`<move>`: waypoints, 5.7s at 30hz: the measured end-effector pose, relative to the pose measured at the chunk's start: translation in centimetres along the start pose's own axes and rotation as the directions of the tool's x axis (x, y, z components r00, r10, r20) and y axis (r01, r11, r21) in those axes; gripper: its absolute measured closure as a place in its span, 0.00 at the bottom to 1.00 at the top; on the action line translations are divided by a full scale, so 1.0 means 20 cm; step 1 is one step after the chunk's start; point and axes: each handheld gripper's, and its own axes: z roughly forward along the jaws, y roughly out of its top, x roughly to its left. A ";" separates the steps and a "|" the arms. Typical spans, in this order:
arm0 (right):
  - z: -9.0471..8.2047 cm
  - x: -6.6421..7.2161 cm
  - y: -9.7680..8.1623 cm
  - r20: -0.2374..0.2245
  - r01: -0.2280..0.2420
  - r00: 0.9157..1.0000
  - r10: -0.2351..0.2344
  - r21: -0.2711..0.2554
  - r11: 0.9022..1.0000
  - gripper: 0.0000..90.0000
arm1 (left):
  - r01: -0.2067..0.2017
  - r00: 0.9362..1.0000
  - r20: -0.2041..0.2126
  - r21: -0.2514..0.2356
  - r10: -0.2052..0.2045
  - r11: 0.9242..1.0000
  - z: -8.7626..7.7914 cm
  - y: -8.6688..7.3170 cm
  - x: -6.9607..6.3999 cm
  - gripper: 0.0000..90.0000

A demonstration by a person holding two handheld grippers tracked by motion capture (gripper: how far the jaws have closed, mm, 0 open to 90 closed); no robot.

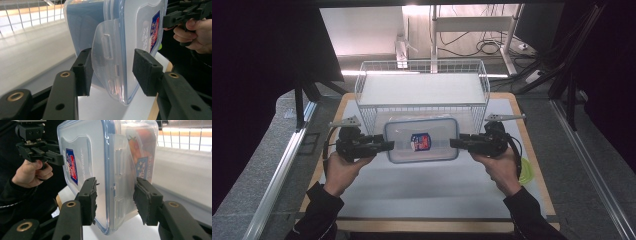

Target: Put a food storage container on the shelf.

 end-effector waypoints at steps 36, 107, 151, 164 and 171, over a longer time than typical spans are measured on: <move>0.06 -0.10 0.56 0.013 0.007 1.000 -0.006 -0.084 0.996 0.60 | -0.001 1.000 -0.002 -0.040 0.001 0.999 -0.05 0.56 0.23 0.57; 0.02 -0.15 0.55 0.206 0.108 0.974 -0.090 -0.080 0.991 0.75 | -0.170 0.962 -0.218 0.000 0.166 0.985 0.16 0.59 0.33 0.54; 0.26 -0.28 0.66 0.380 0.046 0.925 -0.019 -0.061 0.997 0.97 | -0.122 0.954 -0.271 0.035 0.127 0.992 0.21 0.57 0.35 0.73; 0.20 -0.25 0.63 0.363 0.079 0.931 -0.050 -0.065 0.995 0.88 | -0.169 0.946 -0.279 0.018 0.167 0.986 0.14 0.53 0.30 0.61; 0.13 -0.19 0.56 0.336 0.134 0.936 -0.108 -0.056 0.989 0.71 | -0.217 0.940 -0.271 -0.004 0.208 0.976 0.08 0.43 0.20 0.39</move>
